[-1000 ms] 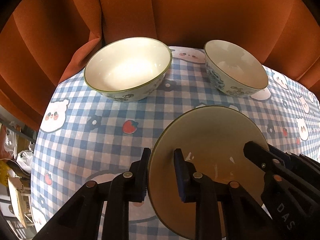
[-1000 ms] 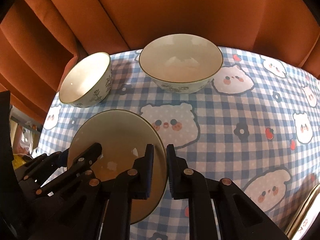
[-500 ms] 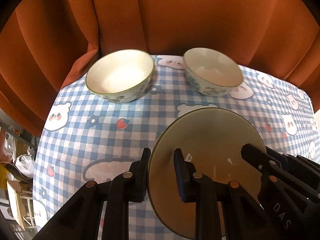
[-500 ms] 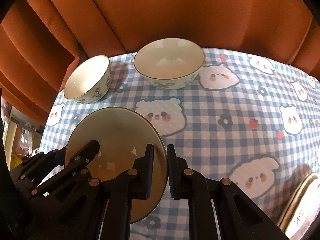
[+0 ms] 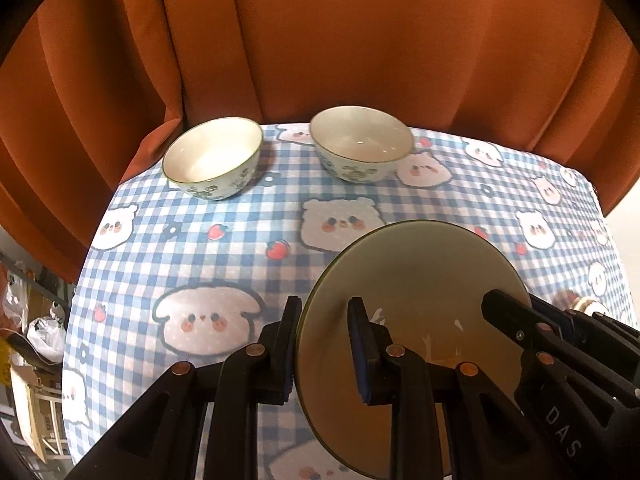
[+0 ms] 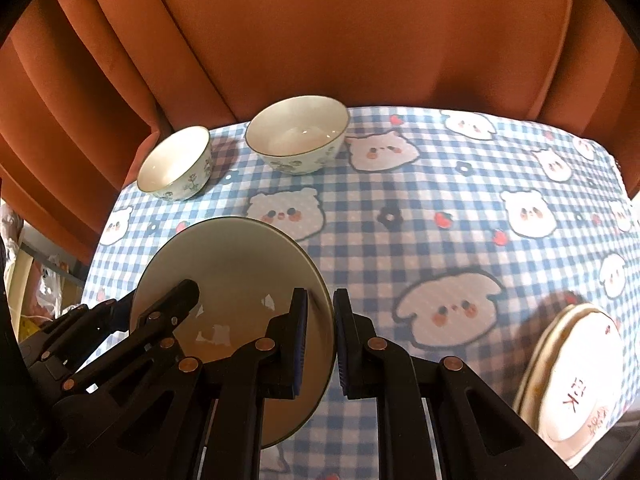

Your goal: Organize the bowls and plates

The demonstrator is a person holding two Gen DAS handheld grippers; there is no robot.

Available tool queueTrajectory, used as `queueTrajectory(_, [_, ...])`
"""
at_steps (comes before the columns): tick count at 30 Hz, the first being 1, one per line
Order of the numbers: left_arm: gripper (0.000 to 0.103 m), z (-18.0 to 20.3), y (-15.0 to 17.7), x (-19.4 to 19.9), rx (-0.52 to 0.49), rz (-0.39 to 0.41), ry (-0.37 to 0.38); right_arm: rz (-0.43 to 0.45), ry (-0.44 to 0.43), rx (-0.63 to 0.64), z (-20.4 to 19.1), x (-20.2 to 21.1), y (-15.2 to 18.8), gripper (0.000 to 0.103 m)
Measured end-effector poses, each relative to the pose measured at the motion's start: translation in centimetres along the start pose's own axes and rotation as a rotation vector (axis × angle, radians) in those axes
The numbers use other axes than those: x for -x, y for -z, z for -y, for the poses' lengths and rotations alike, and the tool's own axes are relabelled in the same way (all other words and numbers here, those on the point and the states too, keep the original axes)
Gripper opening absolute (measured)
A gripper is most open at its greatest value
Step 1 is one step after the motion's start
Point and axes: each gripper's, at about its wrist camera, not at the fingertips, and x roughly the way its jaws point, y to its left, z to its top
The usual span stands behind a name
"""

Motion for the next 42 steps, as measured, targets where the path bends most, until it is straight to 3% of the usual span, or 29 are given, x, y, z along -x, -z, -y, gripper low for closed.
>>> queueTrajectory(13, [0.022,6.1,4.8,1.3,-0.073,-0.03,0.011,-0.008,0.03,0.001,5.2,3.3,5.2,0.016])
queueTrajectory(26, [0.022,11.5,8.7,-0.3,-0.048,-0.079,-0.008,-0.029,0.025,0.026,10.5,3.8,8.8,0.016])
queueTrajectory(42, [0.022,13.2,9.9,-1.9,-0.003,-0.082,-0.083,-0.078,-0.02,0.098,13.0,1.6,9.9,0.016])
